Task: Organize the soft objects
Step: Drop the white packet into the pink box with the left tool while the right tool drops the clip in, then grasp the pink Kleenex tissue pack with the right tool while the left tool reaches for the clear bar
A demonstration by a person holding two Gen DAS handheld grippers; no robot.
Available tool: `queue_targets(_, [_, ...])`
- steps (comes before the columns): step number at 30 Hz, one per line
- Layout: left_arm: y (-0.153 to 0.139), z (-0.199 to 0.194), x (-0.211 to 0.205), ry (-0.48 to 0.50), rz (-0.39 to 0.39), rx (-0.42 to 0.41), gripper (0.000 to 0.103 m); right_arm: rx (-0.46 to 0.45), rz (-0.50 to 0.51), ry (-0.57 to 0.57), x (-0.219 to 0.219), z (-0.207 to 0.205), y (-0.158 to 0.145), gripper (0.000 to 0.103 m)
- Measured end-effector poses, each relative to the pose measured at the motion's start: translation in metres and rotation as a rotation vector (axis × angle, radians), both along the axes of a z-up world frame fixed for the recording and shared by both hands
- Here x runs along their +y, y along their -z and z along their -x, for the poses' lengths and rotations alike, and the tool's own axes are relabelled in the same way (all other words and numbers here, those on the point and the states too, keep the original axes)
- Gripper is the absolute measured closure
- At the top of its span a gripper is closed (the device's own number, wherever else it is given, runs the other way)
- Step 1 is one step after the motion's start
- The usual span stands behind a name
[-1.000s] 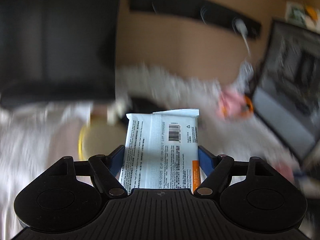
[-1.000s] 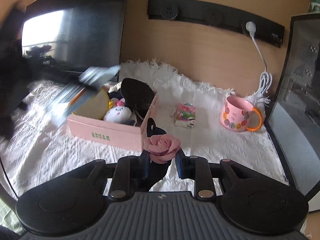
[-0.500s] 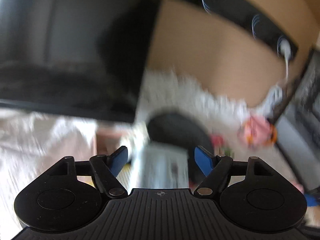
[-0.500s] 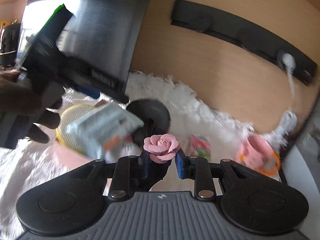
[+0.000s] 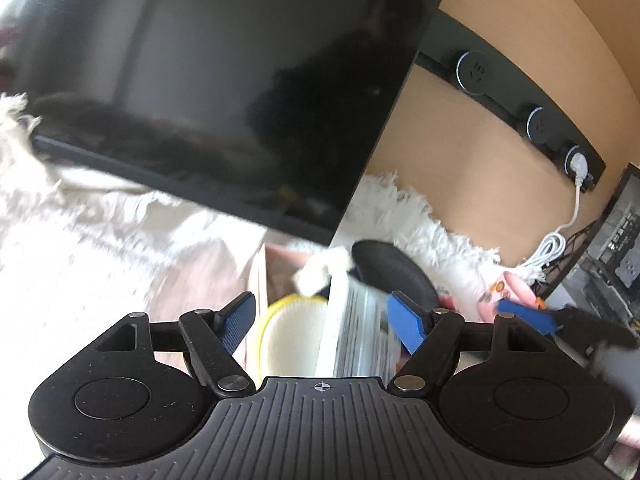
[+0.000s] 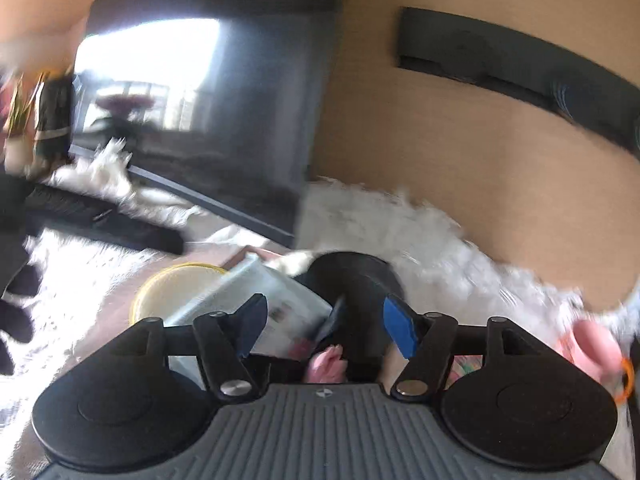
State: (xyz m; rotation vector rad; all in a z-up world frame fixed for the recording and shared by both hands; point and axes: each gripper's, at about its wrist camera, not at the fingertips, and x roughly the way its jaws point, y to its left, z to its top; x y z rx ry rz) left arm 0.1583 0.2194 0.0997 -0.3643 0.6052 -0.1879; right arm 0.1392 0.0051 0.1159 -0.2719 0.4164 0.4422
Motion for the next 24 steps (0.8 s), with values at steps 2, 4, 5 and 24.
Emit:
queue_targets(2, [0.002,0.007,-0.006,0.007,-0.019,-0.003,0.025,0.016,-0.048,0.028,-0.024,0.000,-0.002,0.033])
queue_targets(4, [-0.001,0.011,-0.017,0.033,-0.039,-0.008,0.025,0.010,-0.046,0.125,-0.052,-0.014,0.004,0.033])
queue_targets(5, [-0.003,0.010,-0.025,0.053,-0.046,-0.010,0.025,0.010,-0.026,0.169,-0.061,-0.026,0.010,0.033])
queue_targets(24, [0.013,-0.111,-0.250,0.302,-0.279,0.127,0.053,0.212,-0.011,0.325,-0.169,-0.058,0.067,0.053])
